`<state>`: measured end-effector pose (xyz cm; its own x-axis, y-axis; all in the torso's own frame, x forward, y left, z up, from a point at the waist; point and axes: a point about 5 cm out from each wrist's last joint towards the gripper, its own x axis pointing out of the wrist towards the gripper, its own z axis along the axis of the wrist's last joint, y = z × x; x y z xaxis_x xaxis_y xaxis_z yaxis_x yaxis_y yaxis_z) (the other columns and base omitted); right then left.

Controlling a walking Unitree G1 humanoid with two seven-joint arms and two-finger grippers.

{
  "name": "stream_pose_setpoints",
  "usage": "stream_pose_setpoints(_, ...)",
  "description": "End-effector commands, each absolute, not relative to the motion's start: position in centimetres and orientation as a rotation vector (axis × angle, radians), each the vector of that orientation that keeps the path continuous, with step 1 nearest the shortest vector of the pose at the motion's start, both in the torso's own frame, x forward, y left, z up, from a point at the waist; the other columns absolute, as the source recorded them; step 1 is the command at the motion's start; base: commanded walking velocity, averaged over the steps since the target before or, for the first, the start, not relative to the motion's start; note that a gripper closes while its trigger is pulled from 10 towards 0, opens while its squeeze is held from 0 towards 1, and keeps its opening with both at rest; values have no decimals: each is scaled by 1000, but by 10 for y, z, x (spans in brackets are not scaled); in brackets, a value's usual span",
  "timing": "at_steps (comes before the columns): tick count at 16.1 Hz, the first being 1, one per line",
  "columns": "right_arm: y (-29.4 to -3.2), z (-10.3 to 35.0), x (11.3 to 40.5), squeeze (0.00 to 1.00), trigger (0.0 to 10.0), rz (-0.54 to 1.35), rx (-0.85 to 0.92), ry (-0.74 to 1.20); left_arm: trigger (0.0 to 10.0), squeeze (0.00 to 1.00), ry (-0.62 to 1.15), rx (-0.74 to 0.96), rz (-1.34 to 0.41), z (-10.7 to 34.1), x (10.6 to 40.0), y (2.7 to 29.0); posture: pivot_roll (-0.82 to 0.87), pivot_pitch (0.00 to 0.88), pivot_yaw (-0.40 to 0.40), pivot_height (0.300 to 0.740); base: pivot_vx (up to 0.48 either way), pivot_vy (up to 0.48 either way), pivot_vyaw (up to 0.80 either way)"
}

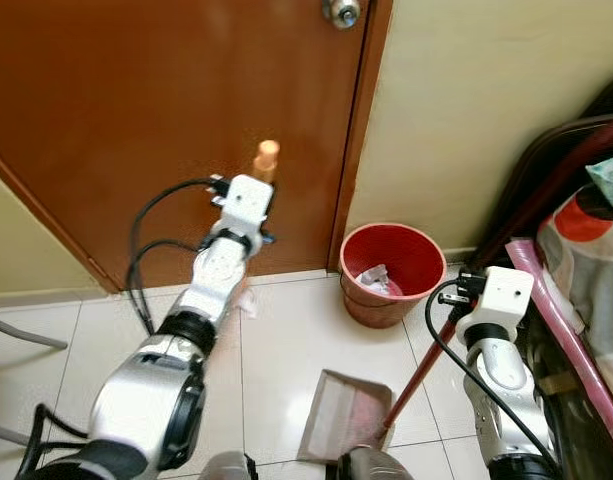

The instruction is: Sweep floor

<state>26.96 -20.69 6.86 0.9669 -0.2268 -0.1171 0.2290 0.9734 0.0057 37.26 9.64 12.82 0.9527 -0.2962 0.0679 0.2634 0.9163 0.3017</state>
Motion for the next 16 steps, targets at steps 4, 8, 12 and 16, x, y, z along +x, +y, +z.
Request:
stream_pose_setpoints(4,-217,66,268,0,10000,-302,-55,153,10000,0,-166,474,-590,119,358,62,-84,95,12,740,0,0,0)
stream_pose_setpoints(8,-224,71,277,0,10000,-354,-74,144,10000,0,-98,430,-894,90,330,55,-64,99,9,740,0,0,0)
stream_pose_setpoints(12,-226,75,285,0,10000,-374,-111,130,10000,0,-121,359,-1043,85,315,54,-56,102,6,740,0,0,0)
stream_pose_setpoints(16,-238,83,293,0,10000,-437,-150,103,10000,0,-206,56,-999,107,310,53,-41,112,9,740,0,0,0)
